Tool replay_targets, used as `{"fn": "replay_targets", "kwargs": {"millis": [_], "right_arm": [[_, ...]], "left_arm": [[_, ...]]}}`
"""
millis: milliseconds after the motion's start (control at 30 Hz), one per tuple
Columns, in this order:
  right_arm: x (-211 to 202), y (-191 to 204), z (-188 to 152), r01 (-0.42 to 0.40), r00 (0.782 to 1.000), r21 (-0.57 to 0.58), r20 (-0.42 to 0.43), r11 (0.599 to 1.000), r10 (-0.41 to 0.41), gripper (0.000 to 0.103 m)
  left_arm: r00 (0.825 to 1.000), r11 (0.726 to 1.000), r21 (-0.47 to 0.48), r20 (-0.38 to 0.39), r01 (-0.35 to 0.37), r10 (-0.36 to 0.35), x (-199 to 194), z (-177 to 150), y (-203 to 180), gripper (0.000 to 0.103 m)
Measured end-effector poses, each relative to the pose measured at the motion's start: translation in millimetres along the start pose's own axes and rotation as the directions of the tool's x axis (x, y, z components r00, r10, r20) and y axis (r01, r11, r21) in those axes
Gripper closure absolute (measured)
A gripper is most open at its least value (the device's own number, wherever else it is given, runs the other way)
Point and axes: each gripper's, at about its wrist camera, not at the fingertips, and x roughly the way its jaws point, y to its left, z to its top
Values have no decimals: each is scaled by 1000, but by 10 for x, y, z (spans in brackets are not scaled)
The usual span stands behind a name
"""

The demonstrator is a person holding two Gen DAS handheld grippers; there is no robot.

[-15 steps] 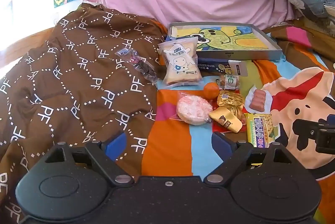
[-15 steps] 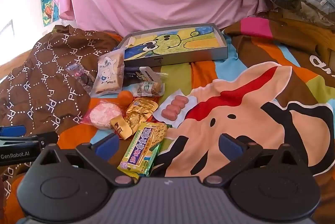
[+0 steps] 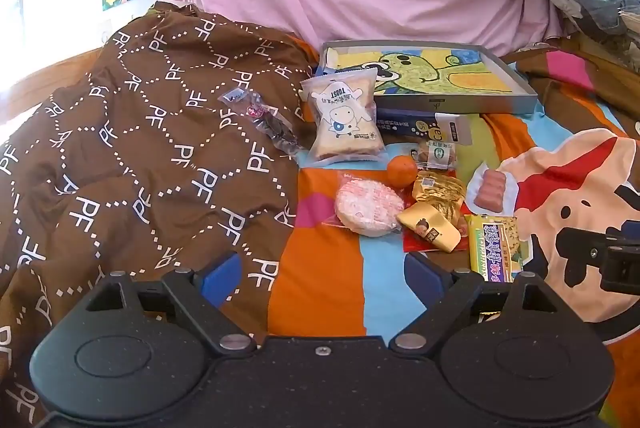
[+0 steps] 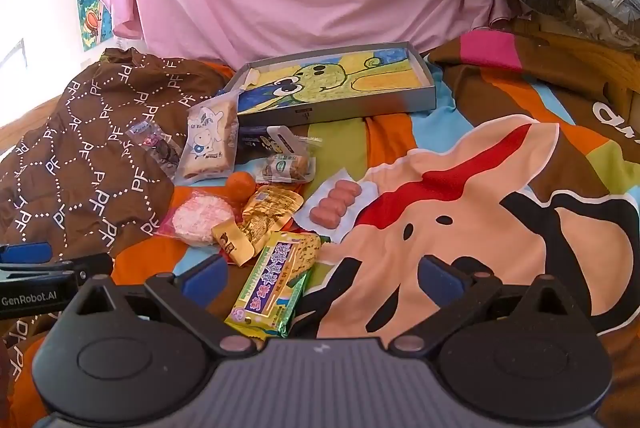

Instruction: Organize snacks

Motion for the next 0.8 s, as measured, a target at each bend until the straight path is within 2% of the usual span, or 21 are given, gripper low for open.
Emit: {"fn": "replay_targets", "kwargs": {"millis": [800], "right_arm": [[13, 37, -34, 0, 1000, 8, -6, 1000, 0, 0]], "left_arm": [[1000, 1000, -12, -10, 3, -3, -1, -34, 7, 14]]}}
